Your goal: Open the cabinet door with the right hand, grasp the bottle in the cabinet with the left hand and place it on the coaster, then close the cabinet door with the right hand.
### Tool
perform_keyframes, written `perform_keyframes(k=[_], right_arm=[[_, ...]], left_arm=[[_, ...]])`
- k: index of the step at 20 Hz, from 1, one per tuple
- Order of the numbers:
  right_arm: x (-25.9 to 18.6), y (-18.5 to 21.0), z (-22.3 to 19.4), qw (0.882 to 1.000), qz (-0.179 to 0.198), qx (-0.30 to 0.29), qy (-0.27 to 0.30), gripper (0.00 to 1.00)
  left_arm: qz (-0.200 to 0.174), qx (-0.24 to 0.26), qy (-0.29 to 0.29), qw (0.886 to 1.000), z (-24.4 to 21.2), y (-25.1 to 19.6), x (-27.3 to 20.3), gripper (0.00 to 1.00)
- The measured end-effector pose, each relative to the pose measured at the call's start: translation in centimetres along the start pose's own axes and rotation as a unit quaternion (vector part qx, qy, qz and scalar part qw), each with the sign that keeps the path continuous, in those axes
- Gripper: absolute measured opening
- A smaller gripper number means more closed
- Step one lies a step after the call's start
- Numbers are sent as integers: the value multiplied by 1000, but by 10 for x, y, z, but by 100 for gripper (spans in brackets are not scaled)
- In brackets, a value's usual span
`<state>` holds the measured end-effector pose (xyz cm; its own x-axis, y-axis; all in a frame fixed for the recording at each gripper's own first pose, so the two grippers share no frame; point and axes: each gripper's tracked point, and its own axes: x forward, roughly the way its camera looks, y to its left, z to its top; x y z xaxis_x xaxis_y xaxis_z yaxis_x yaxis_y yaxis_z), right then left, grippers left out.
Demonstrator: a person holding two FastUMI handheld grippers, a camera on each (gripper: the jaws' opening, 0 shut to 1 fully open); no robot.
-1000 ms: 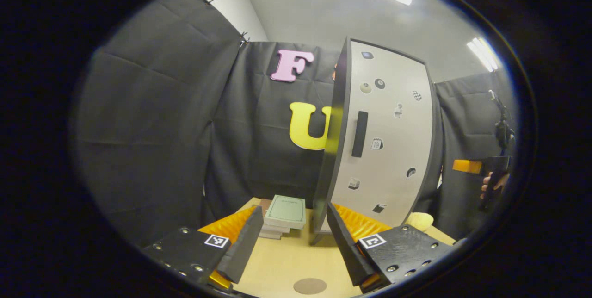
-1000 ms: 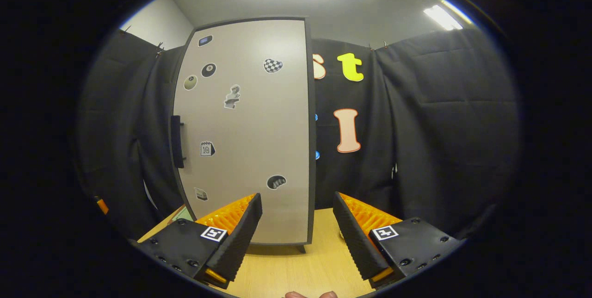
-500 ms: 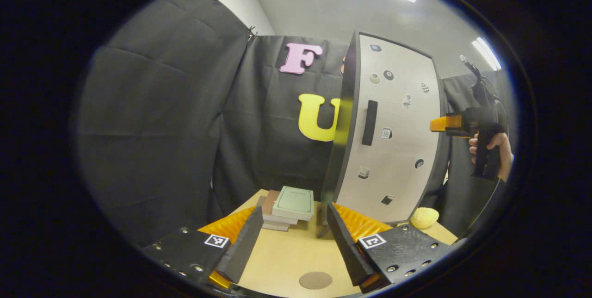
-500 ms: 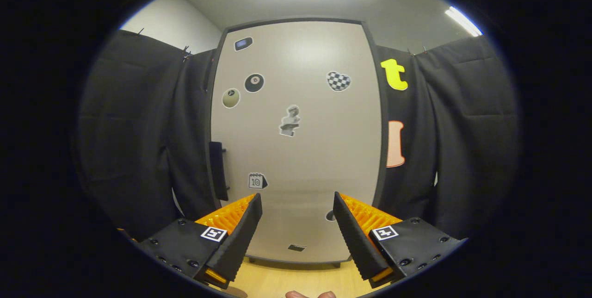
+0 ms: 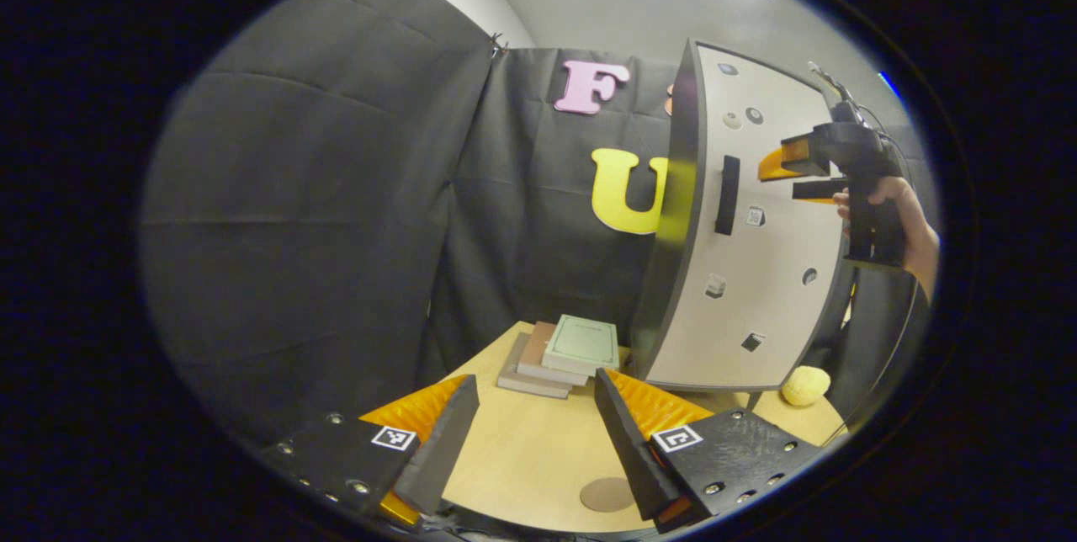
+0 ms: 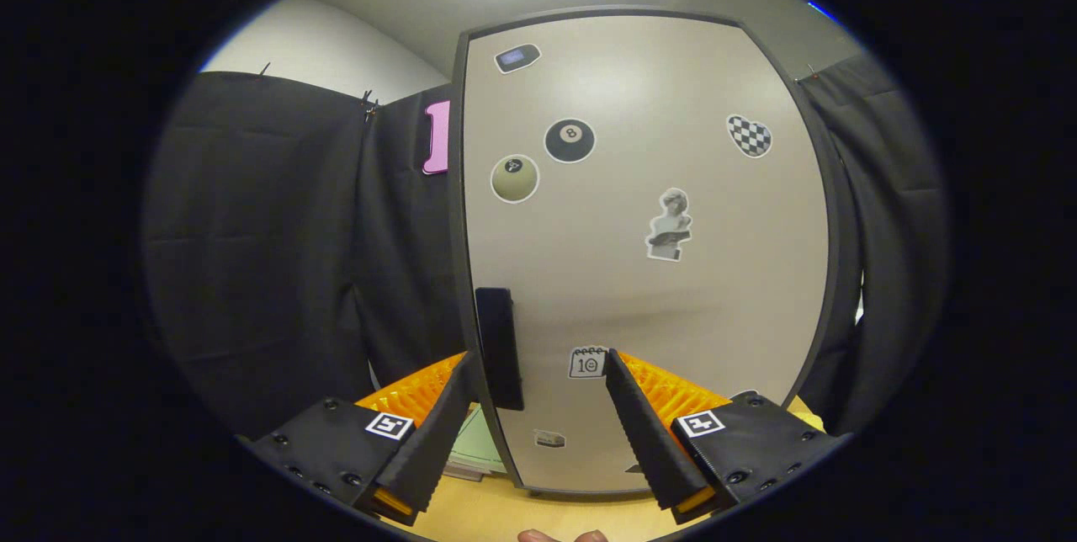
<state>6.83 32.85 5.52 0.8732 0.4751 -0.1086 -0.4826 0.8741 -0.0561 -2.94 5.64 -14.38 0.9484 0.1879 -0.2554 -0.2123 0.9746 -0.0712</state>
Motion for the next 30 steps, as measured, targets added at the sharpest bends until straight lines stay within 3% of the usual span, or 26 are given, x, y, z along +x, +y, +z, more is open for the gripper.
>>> perform_keyframes(k=[1, 8, 9, 13, 16, 17, 19, 20, 21, 24, 29, 30], right_arm=[[7, 5, 1, 1000, -1, -4, 0, 98], [54, 16, -11, 998, -50, -34, 13, 98], [59, 16, -15, 998, -54, -40, 20, 92], [73, 19, -30, 996, -61, -51, 43, 82], [78, 24, -37, 996, -57, -52, 54, 64], [80, 22, -38, 995, -64, -55, 55, 51], [83, 21, -39, 994, -69, -57, 58, 47], [80, 21, -39, 995, -70, -49, 57, 47], [84, 20, -39, 995, -72, -42, 57, 36], [82, 19, -41, 995, -70, -22, 61, 36], [78, 20, -40, 996, -55, -18, 65, 22], [79, 20, -42, 996, -50, -20, 67, 23]], left_arm=[[3, -4, 3, 1000, -1, 1, 1, 83], [31, -18, 11, 999, -10, 18, 3, 86], [33, -20, 11, 999, -9, 24, 2, 83], [34, -22, 17, 999, -15, 44, -4, 86], [39, -28, 22, 999, -18, 48, -3, 86], [39, -32, 23, 998, -18, 49, -2, 86], [38, -35, 23, 998, -20, 51, -4, 89], [39, -34, 24, 998, -21, 51, -4, 86], [38, -33, 25, 998, -21, 53, -5, 86], [34, -26, 24, 999, -20, 53, -6, 83], [30, -22, 25, 999, -17, 52, -7, 86], [28, -23, 25, 999, -20, 52, -7, 86]])
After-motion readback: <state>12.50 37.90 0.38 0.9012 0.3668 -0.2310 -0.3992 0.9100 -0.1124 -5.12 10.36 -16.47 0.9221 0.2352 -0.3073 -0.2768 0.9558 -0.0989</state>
